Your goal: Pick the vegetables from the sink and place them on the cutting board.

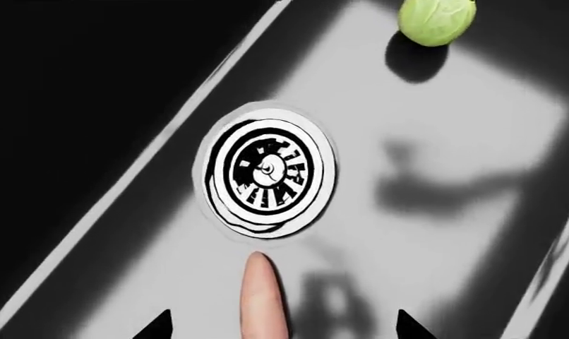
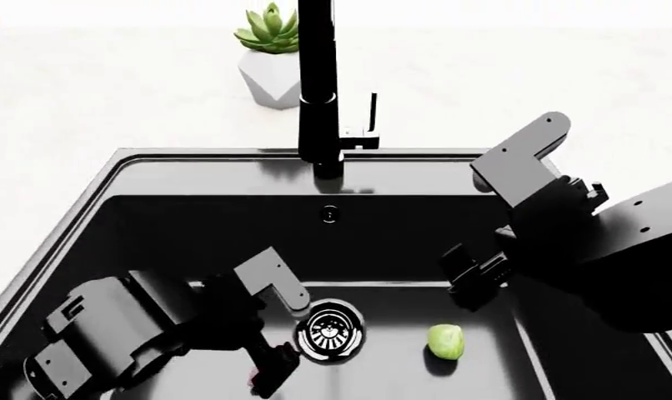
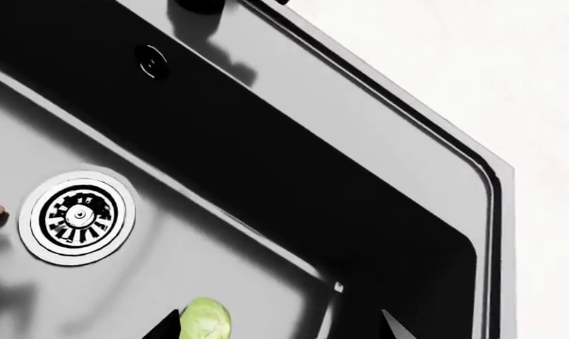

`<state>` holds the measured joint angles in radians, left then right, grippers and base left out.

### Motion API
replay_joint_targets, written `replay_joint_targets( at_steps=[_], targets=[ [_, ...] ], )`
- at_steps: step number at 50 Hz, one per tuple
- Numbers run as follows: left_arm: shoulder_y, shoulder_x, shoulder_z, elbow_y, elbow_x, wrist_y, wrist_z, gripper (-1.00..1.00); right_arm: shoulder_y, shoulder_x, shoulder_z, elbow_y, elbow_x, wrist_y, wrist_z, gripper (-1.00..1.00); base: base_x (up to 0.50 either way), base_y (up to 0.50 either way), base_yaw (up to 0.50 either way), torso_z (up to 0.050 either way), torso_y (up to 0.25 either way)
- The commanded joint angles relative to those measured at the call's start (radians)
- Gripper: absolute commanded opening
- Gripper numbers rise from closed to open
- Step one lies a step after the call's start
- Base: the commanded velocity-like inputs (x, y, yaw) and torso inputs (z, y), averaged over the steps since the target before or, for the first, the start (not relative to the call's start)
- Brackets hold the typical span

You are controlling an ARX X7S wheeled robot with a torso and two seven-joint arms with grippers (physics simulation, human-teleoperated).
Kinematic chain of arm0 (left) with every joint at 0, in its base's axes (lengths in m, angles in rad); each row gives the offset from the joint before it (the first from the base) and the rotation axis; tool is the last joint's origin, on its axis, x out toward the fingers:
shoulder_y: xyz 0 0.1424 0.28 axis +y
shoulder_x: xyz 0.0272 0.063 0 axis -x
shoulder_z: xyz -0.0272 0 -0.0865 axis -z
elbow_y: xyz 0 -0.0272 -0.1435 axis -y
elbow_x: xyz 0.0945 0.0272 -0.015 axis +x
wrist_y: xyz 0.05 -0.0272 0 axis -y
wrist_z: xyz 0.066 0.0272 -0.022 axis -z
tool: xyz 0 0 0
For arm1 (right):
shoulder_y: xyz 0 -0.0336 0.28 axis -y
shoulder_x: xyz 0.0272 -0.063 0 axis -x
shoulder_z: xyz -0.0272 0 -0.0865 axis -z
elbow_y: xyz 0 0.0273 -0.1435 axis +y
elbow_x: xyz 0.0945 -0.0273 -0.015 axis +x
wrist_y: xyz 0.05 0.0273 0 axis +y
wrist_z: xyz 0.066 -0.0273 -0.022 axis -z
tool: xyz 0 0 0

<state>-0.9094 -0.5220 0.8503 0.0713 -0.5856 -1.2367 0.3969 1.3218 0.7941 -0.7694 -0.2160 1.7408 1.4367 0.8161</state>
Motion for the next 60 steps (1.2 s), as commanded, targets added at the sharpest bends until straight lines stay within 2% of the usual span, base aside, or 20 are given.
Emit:
replay_joint_targets(
  at_steps=[1, 14, 20, 23, 30, 44, 58, 59, 60],
  targets=[
    [0.009, 0.028, 0.072, -0.115, 0.054, 0.083, 0.024, 1.0, -0.006, 0.001, -0.01, 0.002, -0.045, -0.021, -0.044, 1.0, 0.0, 0.0, 0.0, 0.0, 0.0],
    [0.018, 0.05, 0.102, -0.217, 0.085, 0.146, 0.04, 1.0, -0.009, -0.001, -0.025, 0.009, -0.079, -0.039, -0.073, 1.0, 0.0, 0.0, 0.0, 0.0, 0.0],
    [0.005, 0.119, 0.139, -0.413, 0.132, 0.255, 0.084, 1.0, -0.018, -0.01, -0.036, 0.015, -0.105, -0.052, -0.094, 1.0, 0.0, 0.0, 0.0, 0.0, 0.0],
    [0.001, 0.154, 0.194, -0.512, 0.168, 0.297, 0.121, 1.0, -0.03, -0.015, -0.044, 0.016, -0.13, -0.063, -0.115, 1.0, 0.0, 0.0, 0.0, 0.0, 0.0],
    [-0.017, 0.221, 0.251, -0.701, 0.213, 0.392, 0.183, 1.0, -0.065, -0.026, -0.069, 0.033, -0.228, -0.111, -0.207, 1.0, 0.0, 0.0, 0.0, 0.0, 0.0],
    [-0.023, 0.306, 0.289, -0.921, 0.252, 0.511, 0.233, 1.0, -0.08, -0.014, -0.075, 0.033, -0.24, -0.133, -0.219, 1.0, 0.0, 0.0, 0.0, 0.0, 0.0],
    [-0.013, 0.453, 0.328, -1.303, 0.307, 0.763, 0.312, 1.0, -0.095, -0.015, -0.097, 0.052, -0.289, -0.16, -0.257, 1.0, 0.0, 0.0, 0.0, 0.0, 0.0],
    [-0.008, 0.458, 0.333, -1.315, 0.312, 0.777, 0.314, -1.0, -0.097, -0.015, -0.099, 0.054, -0.293, -0.162, -0.26, 1.0, 0.0, 0.0, 0.0, 0.0, 0.0],
    [-0.002, 0.454, 0.338, -1.309, 0.315, 0.787, 0.319, -1.0, -0.098, -0.015, -0.1, 0.055, -0.295, -0.164, -0.261, 1.0, 0.0, 0.0, 0.0, 0.0, 0.0]
  ],
)
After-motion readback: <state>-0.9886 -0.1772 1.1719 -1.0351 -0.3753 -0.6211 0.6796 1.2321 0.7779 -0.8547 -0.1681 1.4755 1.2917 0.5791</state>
